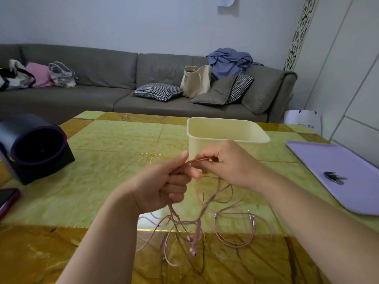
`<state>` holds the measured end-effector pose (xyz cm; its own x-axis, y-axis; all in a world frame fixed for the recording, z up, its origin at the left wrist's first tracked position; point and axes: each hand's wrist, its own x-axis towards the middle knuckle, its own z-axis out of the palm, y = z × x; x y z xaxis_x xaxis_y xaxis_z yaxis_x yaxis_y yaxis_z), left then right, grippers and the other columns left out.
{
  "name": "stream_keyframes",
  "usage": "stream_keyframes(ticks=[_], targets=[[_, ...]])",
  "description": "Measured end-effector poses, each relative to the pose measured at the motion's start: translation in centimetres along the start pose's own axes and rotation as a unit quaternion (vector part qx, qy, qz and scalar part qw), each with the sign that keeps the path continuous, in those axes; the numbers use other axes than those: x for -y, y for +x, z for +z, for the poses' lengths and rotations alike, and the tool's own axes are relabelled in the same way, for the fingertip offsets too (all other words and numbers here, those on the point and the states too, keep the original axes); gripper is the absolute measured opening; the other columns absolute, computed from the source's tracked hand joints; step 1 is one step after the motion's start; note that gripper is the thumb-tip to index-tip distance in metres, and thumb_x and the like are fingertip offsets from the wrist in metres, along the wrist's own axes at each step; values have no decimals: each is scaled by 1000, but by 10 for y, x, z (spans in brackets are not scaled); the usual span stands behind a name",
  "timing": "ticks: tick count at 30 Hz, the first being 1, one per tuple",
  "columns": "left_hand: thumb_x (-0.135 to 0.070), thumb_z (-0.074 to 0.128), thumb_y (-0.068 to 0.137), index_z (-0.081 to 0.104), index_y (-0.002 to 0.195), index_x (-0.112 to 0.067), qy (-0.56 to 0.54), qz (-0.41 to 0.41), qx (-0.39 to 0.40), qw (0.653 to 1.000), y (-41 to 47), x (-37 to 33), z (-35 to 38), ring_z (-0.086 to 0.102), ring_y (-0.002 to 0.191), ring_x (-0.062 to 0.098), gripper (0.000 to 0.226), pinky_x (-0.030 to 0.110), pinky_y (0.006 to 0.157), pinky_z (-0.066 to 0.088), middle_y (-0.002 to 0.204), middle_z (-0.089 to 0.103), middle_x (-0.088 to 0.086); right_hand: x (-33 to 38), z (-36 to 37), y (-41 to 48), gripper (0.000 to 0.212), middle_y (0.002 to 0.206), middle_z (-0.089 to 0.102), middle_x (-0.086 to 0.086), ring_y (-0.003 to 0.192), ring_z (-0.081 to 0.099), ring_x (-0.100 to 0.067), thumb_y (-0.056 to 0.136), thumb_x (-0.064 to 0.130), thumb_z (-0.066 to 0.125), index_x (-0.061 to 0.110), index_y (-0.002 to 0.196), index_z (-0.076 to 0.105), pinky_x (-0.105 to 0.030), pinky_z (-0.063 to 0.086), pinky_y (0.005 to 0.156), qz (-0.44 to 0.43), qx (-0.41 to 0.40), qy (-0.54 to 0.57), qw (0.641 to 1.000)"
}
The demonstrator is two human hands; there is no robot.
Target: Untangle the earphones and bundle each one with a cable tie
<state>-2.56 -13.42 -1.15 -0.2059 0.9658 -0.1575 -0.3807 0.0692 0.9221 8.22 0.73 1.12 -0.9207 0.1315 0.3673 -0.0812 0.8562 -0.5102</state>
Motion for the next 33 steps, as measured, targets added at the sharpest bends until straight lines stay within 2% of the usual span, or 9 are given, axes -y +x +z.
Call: stream_keyframes(ticks=[5,8,13,18,20,24,29,31,33], targets=[[-22,69,71,62,96,-13,181,87,-107,974,1,4,-10,36,51,6,28,17,50,39,67,46,-3,-9,-26,-5,20,55,57,12,51,43,-2,92,26,57,18,86,75,-11,31,52,127,112,113,979],[-9,68,82,61,89,-15,260,162,-189,933,3,3,-9,44,50,7,12,17,51,40,72,54,-5,-13,-29,-8,25,57,54,6,49,32,-10,88,29,54,13,84,74,-18,22,47,157,110,238,952],[-12,70,82,63,80,-13,285,257,-296,875,5,1,0,60,53,4,7,16,53,49,68,62,-4,-18,-27,-12,33,55,49,3,51,28,-10,81,35,50,11,80,72,-31,11,55,194,77,336,918],[-25,54,94,62,72,-22,399,263,-335,812,7,4,2,43,47,7,24,23,48,37,55,51,-7,-25,-18,-12,39,50,35,6,45,27,-6,97,27,44,14,72,71,-24,15,49,207,6,338,918],[-29,45,98,59,70,-18,361,227,-318,847,10,4,0,37,50,11,33,29,53,33,52,42,-9,-26,-12,-11,40,49,28,8,45,24,-6,98,29,43,14,70,69,-17,22,45,213,-21,317,924],[-34,38,99,45,62,-16,63,168,-175,968,9,2,8,23,44,8,42,25,60,33,53,23,-5,-21,2,-12,42,53,29,4,48,25,-10,99,35,41,18,68,64,-16,26,45,200,-51,191,960],[-38,49,89,57,60,-19,-177,167,-63,968,6,0,7,23,36,3,36,21,62,53,55,34,-9,-20,16,-11,44,53,31,0,47,28,-11,100,34,39,16,66,62,-16,26,42,186,-111,216,952],[-19,61,86,68,72,-18,-137,175,-50,974,2,0,6,30,37,2,15,23,66,55,64,44,-9,-20,19,-11,45,50,31,5,45,28,-8,100,33,39,15,65,61,-17,25,43,196,-144,303,922],[5,58,83,70,79,-14,-41,158,-110,980,4,3,1,42,48,5,23,25,67,57,71,52,-4,-19,19,-10,43,48,28,8,45,24,-8,99,33,39,14,65,58,-21,19,46,205,-163,416,871]])
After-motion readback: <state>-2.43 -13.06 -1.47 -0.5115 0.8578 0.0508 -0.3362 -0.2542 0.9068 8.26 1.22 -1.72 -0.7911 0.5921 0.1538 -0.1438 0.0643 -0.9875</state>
